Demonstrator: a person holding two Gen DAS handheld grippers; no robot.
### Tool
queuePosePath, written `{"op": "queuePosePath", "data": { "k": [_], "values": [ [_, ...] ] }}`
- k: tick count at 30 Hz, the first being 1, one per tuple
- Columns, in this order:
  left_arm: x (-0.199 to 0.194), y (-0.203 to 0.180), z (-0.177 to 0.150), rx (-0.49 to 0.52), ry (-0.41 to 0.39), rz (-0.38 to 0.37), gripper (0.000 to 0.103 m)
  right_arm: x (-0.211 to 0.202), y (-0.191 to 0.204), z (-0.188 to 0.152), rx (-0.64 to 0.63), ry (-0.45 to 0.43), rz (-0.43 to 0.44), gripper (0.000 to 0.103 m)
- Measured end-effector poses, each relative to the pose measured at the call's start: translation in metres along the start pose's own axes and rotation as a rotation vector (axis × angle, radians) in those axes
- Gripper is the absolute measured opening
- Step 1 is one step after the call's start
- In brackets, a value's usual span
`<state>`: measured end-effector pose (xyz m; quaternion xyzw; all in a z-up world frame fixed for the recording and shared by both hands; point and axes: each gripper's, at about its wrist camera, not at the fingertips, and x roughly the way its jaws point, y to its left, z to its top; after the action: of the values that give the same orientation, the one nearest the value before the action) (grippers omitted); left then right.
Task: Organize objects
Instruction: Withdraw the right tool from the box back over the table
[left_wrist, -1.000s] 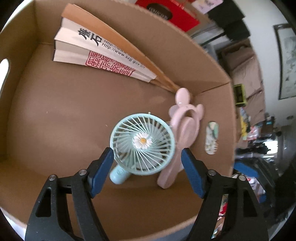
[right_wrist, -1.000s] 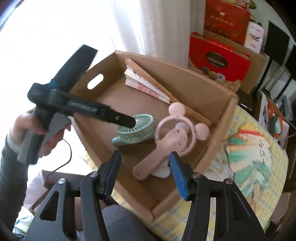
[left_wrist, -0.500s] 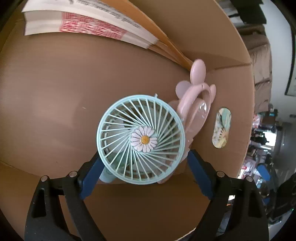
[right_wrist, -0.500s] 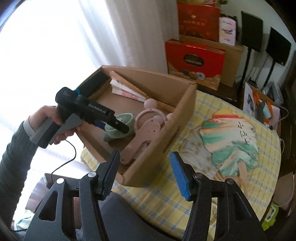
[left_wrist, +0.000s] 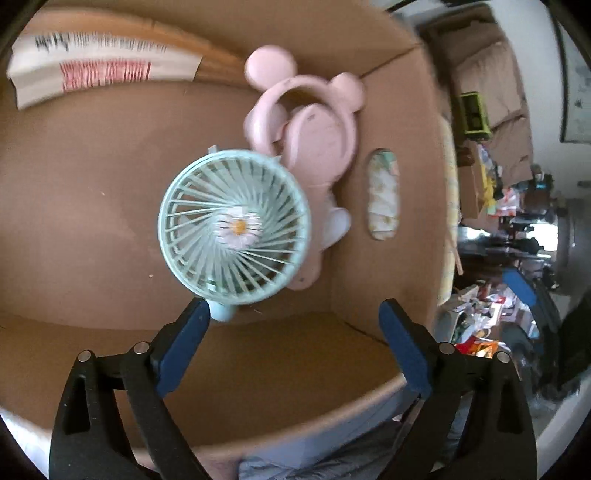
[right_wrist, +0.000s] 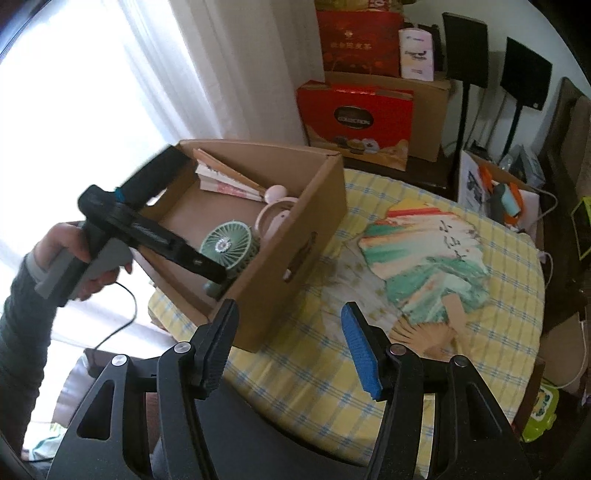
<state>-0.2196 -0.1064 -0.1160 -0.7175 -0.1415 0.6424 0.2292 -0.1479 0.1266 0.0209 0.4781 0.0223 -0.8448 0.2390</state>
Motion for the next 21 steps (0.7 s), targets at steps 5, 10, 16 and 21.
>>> {"op": "queuePosePath", "data": {
  "k": [5,10,16,21],
  "values": [
    [-0.03,-0.026,-0.027,0.053,-0.09,0.007,0.096,-0.009,-0.012,-0.009,0.033,-0.021,-0.02,0.062],
    [-0.047,-0.049,-0.041,0.076,-0.189,-0.011,0.099,-0.021,-0.026,-0.019,0.065,-0.048,-0.078,0.062],
    [-0.053,-0.073,-0.055,0.101,-0.288,-0.007,0.103,-0.031,-0.046,-0.034,0.107,-0.057,-0.139,0.066],
    [-0.051,-0.089,-0.063,0.128,-0.33,0.038,0.103,-0.042,-0.065,-0.047,0.144,-0.068,-0.188,0.067]
  ]
}}
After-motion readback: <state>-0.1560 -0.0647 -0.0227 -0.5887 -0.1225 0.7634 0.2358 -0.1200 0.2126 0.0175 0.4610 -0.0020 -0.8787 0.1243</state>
